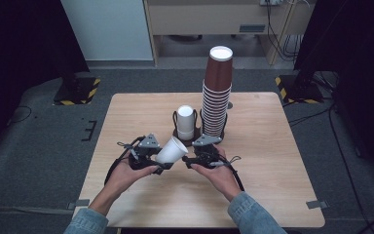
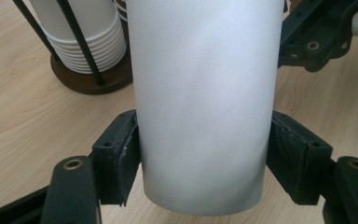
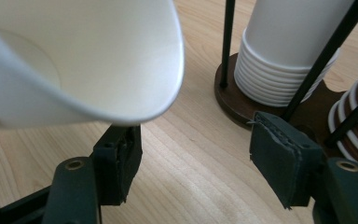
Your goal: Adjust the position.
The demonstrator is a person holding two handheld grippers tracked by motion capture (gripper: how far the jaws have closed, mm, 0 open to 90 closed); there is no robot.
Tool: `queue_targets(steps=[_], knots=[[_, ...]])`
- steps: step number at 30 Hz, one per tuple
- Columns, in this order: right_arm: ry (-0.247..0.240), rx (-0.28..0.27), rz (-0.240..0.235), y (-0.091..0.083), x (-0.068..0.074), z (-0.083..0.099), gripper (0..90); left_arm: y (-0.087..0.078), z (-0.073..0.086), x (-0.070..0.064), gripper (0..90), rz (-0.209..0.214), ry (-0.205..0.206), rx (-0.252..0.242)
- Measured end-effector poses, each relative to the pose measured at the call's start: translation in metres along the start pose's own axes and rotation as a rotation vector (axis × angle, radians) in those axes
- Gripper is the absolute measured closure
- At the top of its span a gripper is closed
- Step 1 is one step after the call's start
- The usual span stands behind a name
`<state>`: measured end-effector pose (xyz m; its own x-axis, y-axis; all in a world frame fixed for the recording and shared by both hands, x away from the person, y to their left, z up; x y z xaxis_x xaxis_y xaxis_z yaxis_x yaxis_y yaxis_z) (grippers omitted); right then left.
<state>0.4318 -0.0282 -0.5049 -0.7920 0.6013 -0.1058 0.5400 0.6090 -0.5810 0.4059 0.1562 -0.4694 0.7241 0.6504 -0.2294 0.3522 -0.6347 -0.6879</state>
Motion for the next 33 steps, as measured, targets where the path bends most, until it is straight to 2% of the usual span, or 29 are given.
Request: queue_targets(steps=[6, 12, 14, 21, 33], knots=[[-0.003, -0.006, 0.009, -0.002, -0.003, -0.003, 33.8, 0.005, 0.004, -0.003, 30.7, 0.011, -0.001, -0.018], [-0.013, -0.014, 0.004, -0.004, -0.001, -0.007, 33.8, 0.008, 0.006, -0.004, 30.5, 0.012, 0.001, -0.035], [-0.021, -0.017, 0.008, -0.004, 0.0, -0.009, 33.9, 0.01, 0.007, -0.004, 30.3, 0.016, -0.007, -0.062], [-0.026, -0.015, 0.014, -0.007, -0.003, -0.011, 33.6, 0.014, 0.008, -0.004, 29.4, 0.017, -0.011, -0.102], [-0.028, -0.015, 0.006, -0.006, -0.002, -0.011, 34.0, 0.02, 0.009, -0.003, 21.8, 0.008, -0.016, -0.107]])
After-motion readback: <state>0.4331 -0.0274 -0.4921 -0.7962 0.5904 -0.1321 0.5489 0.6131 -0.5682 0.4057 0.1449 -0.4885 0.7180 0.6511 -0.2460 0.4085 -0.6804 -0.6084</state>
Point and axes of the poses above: each handheld gripper's, and its own axes: y roughly forward along the jaws, z roughly out of its underside, x roughly to its left, the point moved 4 cm from there along y, roughly forward along the jaws, and after that the axes turned 13 degrees about -y, right-handed, at the moved point
